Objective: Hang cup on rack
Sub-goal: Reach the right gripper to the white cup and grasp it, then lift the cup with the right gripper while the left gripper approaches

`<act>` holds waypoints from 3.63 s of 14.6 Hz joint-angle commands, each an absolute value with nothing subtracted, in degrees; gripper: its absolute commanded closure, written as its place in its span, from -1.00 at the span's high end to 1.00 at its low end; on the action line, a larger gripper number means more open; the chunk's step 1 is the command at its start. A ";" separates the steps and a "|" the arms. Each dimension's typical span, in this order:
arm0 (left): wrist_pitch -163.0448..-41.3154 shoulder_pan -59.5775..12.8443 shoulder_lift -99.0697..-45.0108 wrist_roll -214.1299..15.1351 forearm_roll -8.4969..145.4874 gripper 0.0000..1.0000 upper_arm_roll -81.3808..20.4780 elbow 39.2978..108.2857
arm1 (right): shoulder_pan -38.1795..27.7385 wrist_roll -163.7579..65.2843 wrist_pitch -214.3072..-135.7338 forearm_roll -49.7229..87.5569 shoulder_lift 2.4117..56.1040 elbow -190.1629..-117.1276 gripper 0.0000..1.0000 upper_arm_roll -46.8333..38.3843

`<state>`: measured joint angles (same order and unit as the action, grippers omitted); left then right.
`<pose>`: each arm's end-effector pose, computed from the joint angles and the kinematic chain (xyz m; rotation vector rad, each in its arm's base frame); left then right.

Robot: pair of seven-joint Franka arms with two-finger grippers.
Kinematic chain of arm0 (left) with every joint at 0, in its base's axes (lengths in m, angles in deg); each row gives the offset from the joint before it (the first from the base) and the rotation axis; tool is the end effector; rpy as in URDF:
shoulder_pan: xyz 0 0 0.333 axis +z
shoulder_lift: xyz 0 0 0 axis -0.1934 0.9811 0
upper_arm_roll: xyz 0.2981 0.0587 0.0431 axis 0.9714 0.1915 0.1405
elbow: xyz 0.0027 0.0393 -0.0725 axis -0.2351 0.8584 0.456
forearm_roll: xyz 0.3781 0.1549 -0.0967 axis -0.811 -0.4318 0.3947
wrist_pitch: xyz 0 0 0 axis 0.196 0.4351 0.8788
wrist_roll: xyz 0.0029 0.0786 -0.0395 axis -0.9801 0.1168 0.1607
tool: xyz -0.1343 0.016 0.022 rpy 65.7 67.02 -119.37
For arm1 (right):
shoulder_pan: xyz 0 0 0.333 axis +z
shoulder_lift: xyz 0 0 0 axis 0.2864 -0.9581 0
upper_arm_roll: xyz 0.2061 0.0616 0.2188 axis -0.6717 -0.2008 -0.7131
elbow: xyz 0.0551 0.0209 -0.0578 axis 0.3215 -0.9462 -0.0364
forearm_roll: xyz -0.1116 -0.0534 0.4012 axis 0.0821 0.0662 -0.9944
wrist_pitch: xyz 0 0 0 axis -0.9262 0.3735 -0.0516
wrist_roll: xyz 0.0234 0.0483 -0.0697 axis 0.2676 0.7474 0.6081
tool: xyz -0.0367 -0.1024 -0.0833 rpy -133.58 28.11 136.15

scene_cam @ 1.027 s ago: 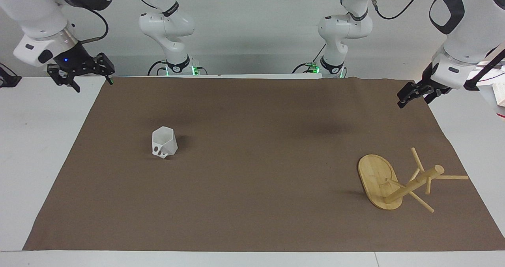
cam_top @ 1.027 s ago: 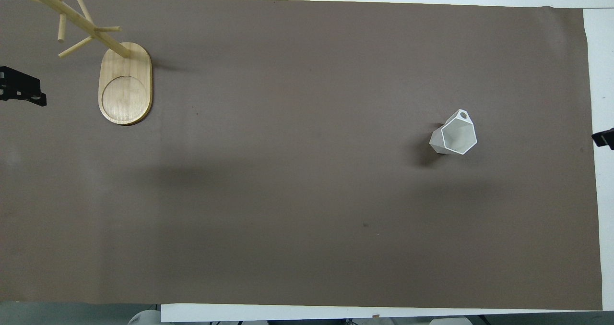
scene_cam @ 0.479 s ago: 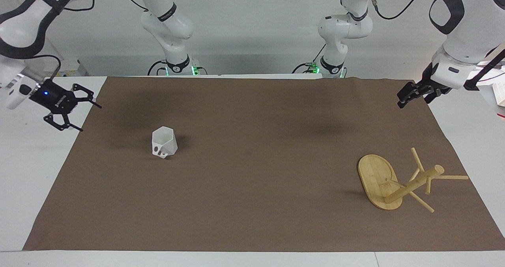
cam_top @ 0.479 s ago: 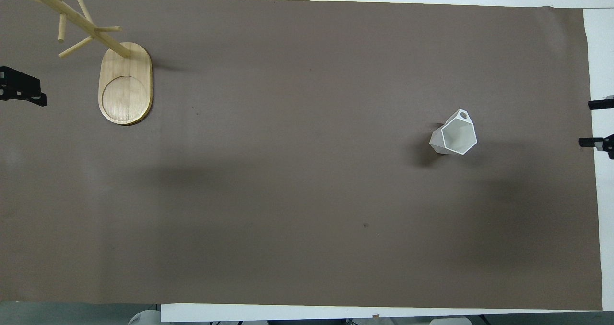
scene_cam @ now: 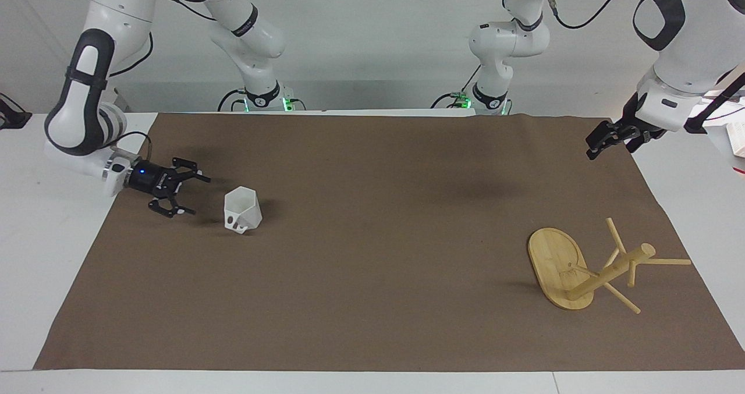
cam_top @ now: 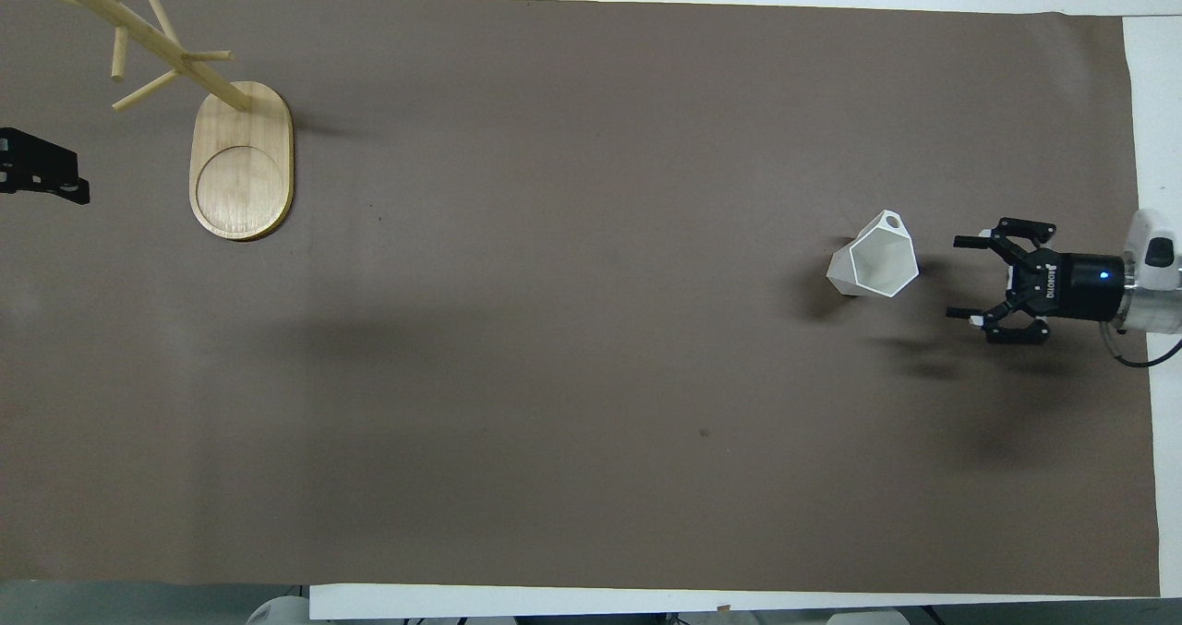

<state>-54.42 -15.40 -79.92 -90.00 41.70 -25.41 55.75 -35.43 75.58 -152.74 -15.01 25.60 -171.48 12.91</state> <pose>0.5902 -0.0196 0.5556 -3.1074 -0.0994 0.0679 0.5153 -0.1515 0.2170 -1.7493 -1.2040 -1.0015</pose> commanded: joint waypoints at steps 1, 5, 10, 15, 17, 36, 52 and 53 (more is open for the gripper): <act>-54.76 -14.93 -81.57 -90.03 40.55 1.00 -26.02 57.67 | -34.58 78.03 -154.98 -18.25 25.97 -173.29 1.00 12.82; -54.68 -15.37 -81.57 -90.03 40.55 1.00 -26.02 57.67 | -32.38 79.34 -157.26 -21.24 26.32 -176.18 1.00 12.73; -54.59 -15.19 -81.66 -90.03 40.55 1.00 -26.02 57.67 | -29.40 80.66 -159.81 -23.44 26.32 -177.24 1.00 12.73; -54.67 -15.54 -81.92 -90.03 40.55 1.00 -26.11 58.11 | -26.76 84.88 -162.19 -27.21 26.32 -178.56 1.00 12.82; -54.76 -15.54 -81.92 -89.94 40.55 1.00 -26.11 58.02 | -25.18 85.06 -162.19 -30.11 26.75 -179.88 1.00 12.73; -58.88 -31.07 -80.43 -105.91 42.56 1.00 -26.81 55.12 | 4.14 50.57 -179.38 -30.56 41.17 -174.88 -0.56 11.41; -73.31 -49.64 -74.72 -138.28 54.70 0.99 -27.25 62.42 | 19.57 45.68 -193.83 -39.61 40.64 -172.94 -0.49 11.06; -73.31 -49.91 -74.72 -138.20 55.04 0.99 -27.25 62.76 | 19.57 45.60 -193.92 -39.61 40.64 -172.94 -0.49 11.06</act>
